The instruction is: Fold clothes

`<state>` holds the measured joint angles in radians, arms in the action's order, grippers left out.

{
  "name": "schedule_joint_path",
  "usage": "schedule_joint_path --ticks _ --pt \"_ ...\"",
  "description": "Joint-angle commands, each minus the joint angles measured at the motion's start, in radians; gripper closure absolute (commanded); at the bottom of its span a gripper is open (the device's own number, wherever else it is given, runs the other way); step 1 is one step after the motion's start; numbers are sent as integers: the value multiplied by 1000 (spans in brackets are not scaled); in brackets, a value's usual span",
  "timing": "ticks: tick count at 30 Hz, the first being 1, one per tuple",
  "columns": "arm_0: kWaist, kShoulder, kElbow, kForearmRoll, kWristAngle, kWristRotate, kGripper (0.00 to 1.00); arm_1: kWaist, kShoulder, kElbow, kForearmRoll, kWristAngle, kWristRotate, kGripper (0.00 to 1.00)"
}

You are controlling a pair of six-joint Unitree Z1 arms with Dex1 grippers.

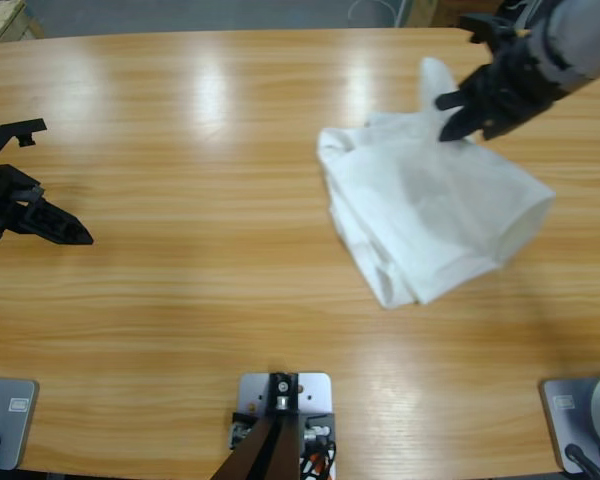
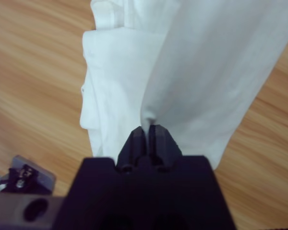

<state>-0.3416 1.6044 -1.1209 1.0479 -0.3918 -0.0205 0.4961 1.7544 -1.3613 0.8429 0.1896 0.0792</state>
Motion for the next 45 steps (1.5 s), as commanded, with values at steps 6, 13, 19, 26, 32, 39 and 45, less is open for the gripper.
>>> schedule_joint_path --ticks 6,13,19,26,32,39,45 --pt "-7 25 13 -9 -4 -6 0 214 149 -41 12 24 108 1000" --pt "-7 26 13 -9 -4 -8 0 263 125 -37 31 55 126 1000" --pt "-7 28 13 -9 -4 -8 0 298 114 32 1 64 153 1000" --pt "-7 35 12 -9 -4 -7 0 300 16 81 1 42 157 1000" --pt "-10 38 12 -9 -4 -9 0 319 22 148 -32 48 183 1000" --pt "-11 41 11 -9 -3 -10 0 348 53 182 -84 82 250 250" --pt "-11 39 12 -9 -4 -9 0 394 55 198 -84 122 288 23"
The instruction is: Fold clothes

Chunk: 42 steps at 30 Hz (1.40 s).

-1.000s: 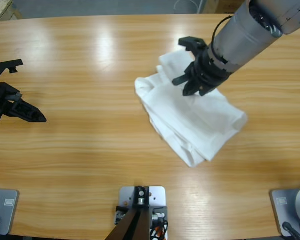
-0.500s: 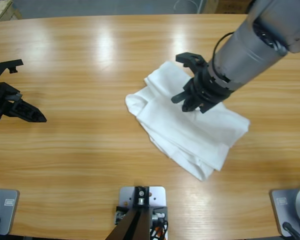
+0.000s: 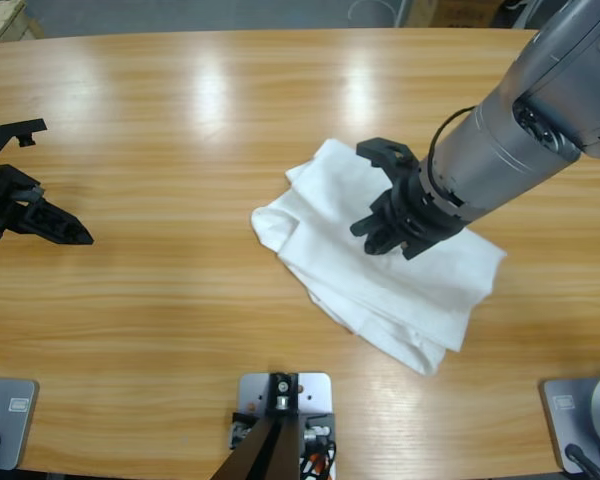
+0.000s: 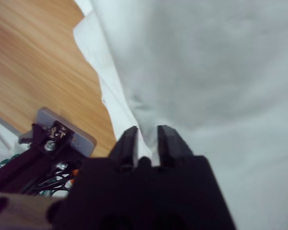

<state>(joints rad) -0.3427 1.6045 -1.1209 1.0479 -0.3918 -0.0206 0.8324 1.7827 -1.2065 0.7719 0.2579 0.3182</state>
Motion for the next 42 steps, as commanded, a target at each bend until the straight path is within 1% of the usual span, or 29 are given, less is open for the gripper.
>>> schedule_joint_path --ticks 1,5,9,11,13,16,18,22,24,30,32,34,38,40,42 --pt "-10 39 12 -8 -4 -8 0 59 10 46 -13 50 56 23" --pt "-11 40 11 -9 -4 -7 0 59 -103 39 -2 -31 68 31" --pt "-14 42 11 -9 -4 -7 0 59 -160 25 58 -183 57 27" --pt "-15 43 10 -9 -4 -7 0 57 -151 3 77 -239 54 27" --pt "-16 43 10 -9 -4 -7 0 46 -109 1 79 -246 48 27" --pt "-16 44 10 -8 -4 -7 0 43 -41 12 74 -240 48 56" --pt "-16 46 10 -9 -4 -7 0 43 -14 50 37 -230 52 70" --pt "-18 46 10 -9 -4 -7 0 9 16 206 -118 -178 87 87" --pt "-19 47 10 -9 -4 -7 0 -12 20 271 -165 -159 117 90" --pt "-19 54 9 -8 -4 -9 0 -15 22 312 -188 -137 165 92" --pt "-19 53 9 -8 -4 -9 0 -15 8 301 -158 -149 159 92" --pt "-19 55 9 -8 -4 -9 0 -15 -18 246 -76 -181 130 92" --pt "-19 56 7 -8 -4 -9 0 -15 -44 -63 177 -273 26 87" --pt "-19 55 8 -8 -4 -9 0 -15 -37 -188 240 -292 -29 87" --pt "-19 55 8 -8 -4 -9 0 -15 -22 -259 260 -296 -72 87"
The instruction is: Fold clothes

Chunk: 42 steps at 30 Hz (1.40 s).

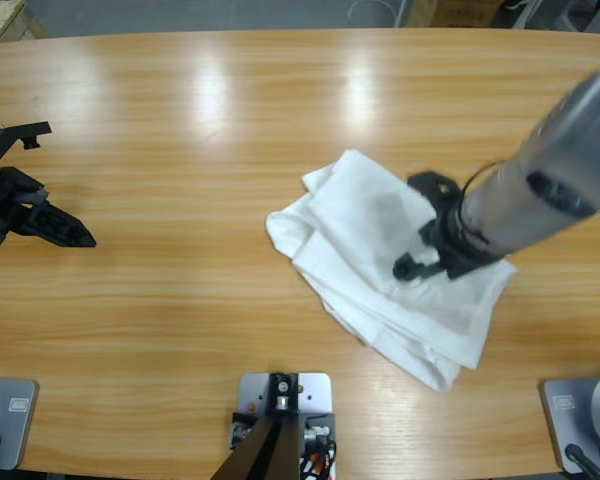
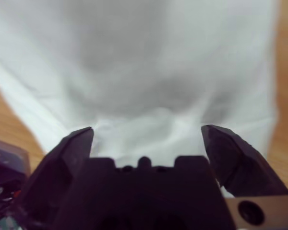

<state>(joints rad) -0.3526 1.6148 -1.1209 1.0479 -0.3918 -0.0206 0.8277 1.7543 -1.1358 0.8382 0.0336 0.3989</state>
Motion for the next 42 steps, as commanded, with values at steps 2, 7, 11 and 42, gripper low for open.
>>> schedule_joint_path --ticks 2,7,11,42 --pt "-9 44 7 -8 -4 -9 0 -10 28 -352 191 -71 -180 87" --pt "-9 43 7 -8 -4 -7 0 -10 109 -322 95 -39 -205 87" --pt "-9 45 7 -8 -5 -7 0 -10 199 -248 -6 9 -218 87" --pt "-19 31 10 -8 -7 -4 0 -6 -197 21 150 -62 1 87"
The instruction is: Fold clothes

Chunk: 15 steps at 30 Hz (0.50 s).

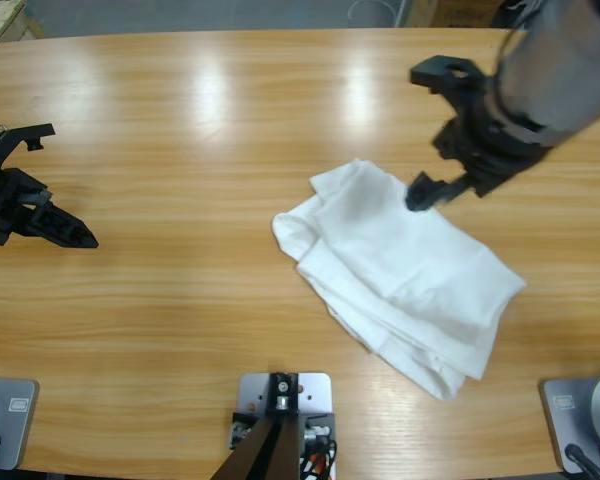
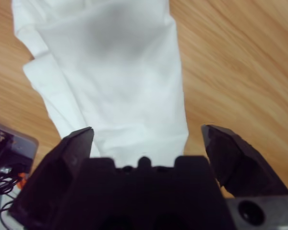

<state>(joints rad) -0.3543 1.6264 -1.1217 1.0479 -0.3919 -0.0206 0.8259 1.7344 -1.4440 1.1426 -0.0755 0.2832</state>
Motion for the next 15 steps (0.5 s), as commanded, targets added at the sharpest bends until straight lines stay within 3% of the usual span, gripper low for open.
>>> schedule_joint_path --ticks 1,8,15 --pt "-17 20 11 -8 -7 -4 0 -3 -186 370 -179 52 128 87" --pt "-29 17 11 -8 -7 -4 0 12 -121 461 -268 88 150 86" --pt "-29 18 11 -8 -7 -6 0 124 -5 475 -311 150 230 82"
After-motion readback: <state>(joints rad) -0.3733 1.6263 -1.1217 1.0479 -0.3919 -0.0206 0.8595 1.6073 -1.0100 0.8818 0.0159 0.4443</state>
